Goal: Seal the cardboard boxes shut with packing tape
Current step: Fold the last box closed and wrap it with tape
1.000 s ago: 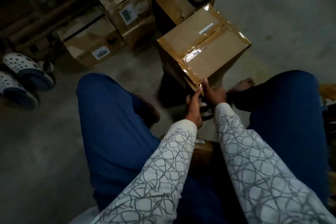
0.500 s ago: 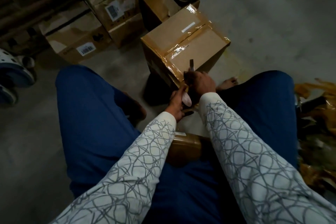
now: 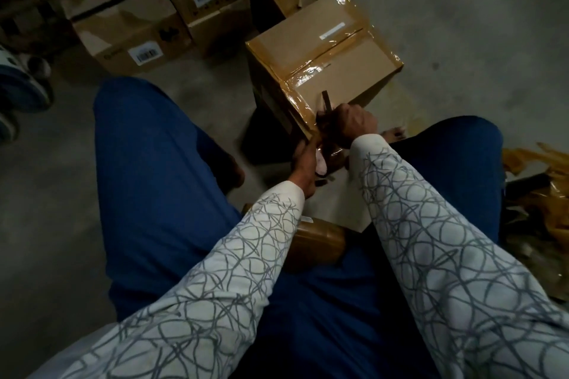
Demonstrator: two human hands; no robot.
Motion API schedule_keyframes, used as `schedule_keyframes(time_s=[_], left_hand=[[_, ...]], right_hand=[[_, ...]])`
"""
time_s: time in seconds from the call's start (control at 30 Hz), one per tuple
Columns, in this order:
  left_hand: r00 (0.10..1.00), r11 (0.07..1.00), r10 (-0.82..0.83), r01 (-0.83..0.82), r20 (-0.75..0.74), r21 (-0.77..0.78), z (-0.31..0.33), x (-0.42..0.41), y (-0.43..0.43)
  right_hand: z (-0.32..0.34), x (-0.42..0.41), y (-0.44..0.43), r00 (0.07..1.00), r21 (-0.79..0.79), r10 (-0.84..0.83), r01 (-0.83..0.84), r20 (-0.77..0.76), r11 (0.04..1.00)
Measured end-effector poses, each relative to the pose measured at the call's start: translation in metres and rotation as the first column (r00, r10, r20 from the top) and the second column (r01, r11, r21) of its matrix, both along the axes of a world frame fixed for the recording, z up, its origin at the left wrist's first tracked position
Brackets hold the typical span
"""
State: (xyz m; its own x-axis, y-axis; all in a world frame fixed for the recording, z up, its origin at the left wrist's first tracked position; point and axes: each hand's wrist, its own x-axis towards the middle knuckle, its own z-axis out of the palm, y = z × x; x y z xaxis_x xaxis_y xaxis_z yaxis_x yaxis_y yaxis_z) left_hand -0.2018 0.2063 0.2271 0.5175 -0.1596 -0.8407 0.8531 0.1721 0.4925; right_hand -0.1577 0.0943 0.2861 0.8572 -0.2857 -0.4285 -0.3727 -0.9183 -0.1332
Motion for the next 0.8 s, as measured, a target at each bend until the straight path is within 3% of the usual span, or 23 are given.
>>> schedule_keyframes(time_s=[0.07,0.3,0.4,0.6,0.73,0.8], left_hand=[[0.991,0.99,0.128,-0.126,0.029,-0.058,-0.015,0.003,-0.002],[0.99,0.993,0.102,-0.108,-0.096,-0.058,0.017,-0.005,0.0],[0.994,0.985,0.105,-0.109,-0.039,-0.133,0.023,-0.01,-0.007],[0.994,0.984,-0.099,0.09,-0.047,-0.156,0.016,-0.014,-0.011],[0.962,0.969,-0.128,0.07,-0.239,-0.236,0.042,-0.028,-0.009],[0.97,0.975,-0.085,0.033,-0.228,-0.222,0.047,-0.034,-0.011]], right_hand=[[0.002,-0.001,0.002,1.0,-0.009,-0.006,0.006,0.001,1.0],[0.012,-0.005,0.005,1.0,-0.024,-0.007,0.007,-0.027,1.0],[0.01,-0.012,0.007,0.999,-0.032,0.003,-0.005,-0.037,0.999],[0.009,-0.02,0.007,1.0,-0.004,0.008,-0.008,-0.028,1.0],[0.009,-0.021,0.012,0.999,-0.036,0.045,-0.045,-0.023,0.998],[0.009,-0.021,0.013,0.998,-0.056,0.06,-0.061,-0.019,0.997]])
